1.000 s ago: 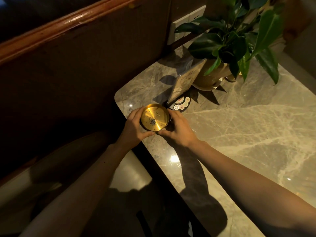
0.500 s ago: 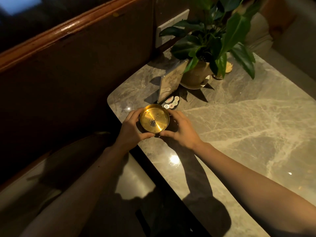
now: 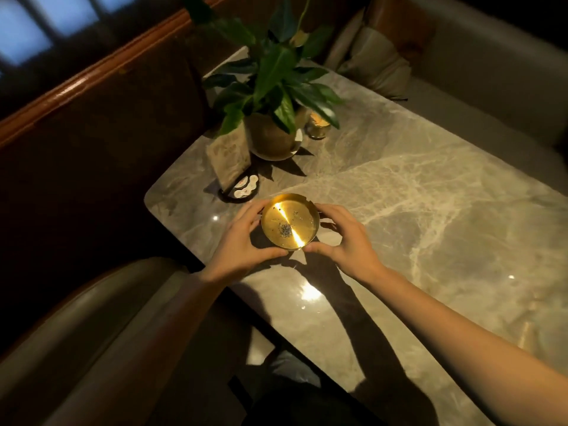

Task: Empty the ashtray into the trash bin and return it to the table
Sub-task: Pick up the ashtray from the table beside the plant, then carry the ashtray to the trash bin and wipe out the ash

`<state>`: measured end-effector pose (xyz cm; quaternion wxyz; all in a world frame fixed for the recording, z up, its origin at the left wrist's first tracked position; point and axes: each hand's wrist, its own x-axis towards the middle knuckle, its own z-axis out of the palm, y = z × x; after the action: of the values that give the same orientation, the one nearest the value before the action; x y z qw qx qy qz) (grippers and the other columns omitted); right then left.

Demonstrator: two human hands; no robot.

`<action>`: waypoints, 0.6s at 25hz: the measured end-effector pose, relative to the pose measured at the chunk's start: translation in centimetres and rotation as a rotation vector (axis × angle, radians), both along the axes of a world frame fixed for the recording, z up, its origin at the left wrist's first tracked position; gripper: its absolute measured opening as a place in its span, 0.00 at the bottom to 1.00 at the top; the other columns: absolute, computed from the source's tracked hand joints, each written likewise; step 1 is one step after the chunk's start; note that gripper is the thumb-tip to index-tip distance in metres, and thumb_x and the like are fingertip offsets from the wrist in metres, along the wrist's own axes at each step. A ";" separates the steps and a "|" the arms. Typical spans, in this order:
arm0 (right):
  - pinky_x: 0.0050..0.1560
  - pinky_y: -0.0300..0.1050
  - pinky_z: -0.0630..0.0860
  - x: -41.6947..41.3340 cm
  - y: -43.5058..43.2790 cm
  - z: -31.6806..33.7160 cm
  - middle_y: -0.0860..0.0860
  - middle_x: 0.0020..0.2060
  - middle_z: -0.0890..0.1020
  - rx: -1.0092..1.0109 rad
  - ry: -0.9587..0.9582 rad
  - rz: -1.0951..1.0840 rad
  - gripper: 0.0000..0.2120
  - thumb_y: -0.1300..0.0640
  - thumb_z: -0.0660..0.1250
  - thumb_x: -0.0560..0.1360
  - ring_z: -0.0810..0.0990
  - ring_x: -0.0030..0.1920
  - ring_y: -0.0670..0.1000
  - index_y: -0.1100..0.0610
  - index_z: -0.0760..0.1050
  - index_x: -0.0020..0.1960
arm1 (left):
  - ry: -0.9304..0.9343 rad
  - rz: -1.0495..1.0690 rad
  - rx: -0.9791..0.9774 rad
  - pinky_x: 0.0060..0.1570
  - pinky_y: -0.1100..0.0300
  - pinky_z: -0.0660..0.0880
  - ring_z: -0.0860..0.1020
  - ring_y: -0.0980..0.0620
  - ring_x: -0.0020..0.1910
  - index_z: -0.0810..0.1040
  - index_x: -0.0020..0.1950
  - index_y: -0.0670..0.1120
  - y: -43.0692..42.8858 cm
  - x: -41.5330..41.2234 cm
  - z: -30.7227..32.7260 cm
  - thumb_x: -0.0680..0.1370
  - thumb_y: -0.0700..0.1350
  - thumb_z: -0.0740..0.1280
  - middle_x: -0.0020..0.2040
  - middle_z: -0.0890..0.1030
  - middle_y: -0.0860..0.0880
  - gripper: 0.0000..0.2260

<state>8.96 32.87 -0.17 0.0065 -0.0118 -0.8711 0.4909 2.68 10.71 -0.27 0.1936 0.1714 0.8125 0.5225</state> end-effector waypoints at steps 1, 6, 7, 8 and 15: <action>0.61 0.34 0.72 1.1 1.1 0.5 0.48 0.62 0.75 -0.012 0.002 -0.032 0.37 0.49 0.79 0.64 0.75 0.61 0.43 0.56 0.71 0.69 | 0.014 -0.020 0.000 0.59 0.80 0.65 0.66 0.77 0.62 0.67 0.70 0.54 1.2 0.6 0.6 0.62 0.42 0.81 0.63 0.68 0.66 0.40; 0.64 0.47 0.75 7.2 7.1 3.1 0.48 0.63 0.76 -0.039 0.002 -0.154 0.38 0.50 0.80 0.64 0.75 0.63 0.45 0.55 0.70 0.70 | 0.052 -0.149 0.013 0.62 0.73 0.66 0.70 0.66 0.66 0.68 0.70 0.56 8.1 3.9 3.1 0.61 0.47 0.82 0.66 0.72 0.59 0.40; 0.64 0.48 0.75 8.5 8.2 3.6 0.48 0.63 0.76 -0.039 0.006 -0.177 0.38 0.49 0.79 0.63 0.75 0.63 0.45 0.55 0.70 0.70 | 0.057 -0.173 0.015 0.61 0.75 0.65 0.70 0.67 0.65 0.68 0.69 0.58 9.4 4.6 3.5 0.61 0.47 0.82 0.65 0.72 0.61 0.40; 0.64 0.49 0.75 9.9 9.6 4.2 0.48 0.63 0.76 -0.041 0.012 -0.207 0.38 0.49 0.79 0.63 0.76 0.63 0.45 0.54 0.71 0.70 | 0.067 -0.200 0.017 0.60 0.76 0.65 0.69 0.69 0.64 0.68 0.68 0.59 11.0 5.4 4.0 0.61 0.47 0.82 0.64 0.71 0.63 0.40; 0.63 0.45 0.75 18.5 17.9 7.0 0.47 0.61 0.77 -0.017 0.065 -0.380 0.37 0.50 0.80 0.62 0.76 0.61 0.44 0.54 0.72 0.69 | 0.128 -0.376 0.030 0.60 0.75 0.67 0.71 0.64 0.65 0.68 0.69 0.58 21.3 10.4 6.6 0.60 0.48 0.82 0.65 0.73 0.57 0.40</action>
<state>27.43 50.74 6.87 0.1273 -0.1603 -0.8485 0.4881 13.05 32.01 6.34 0.2334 0.3559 0.7689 0.4770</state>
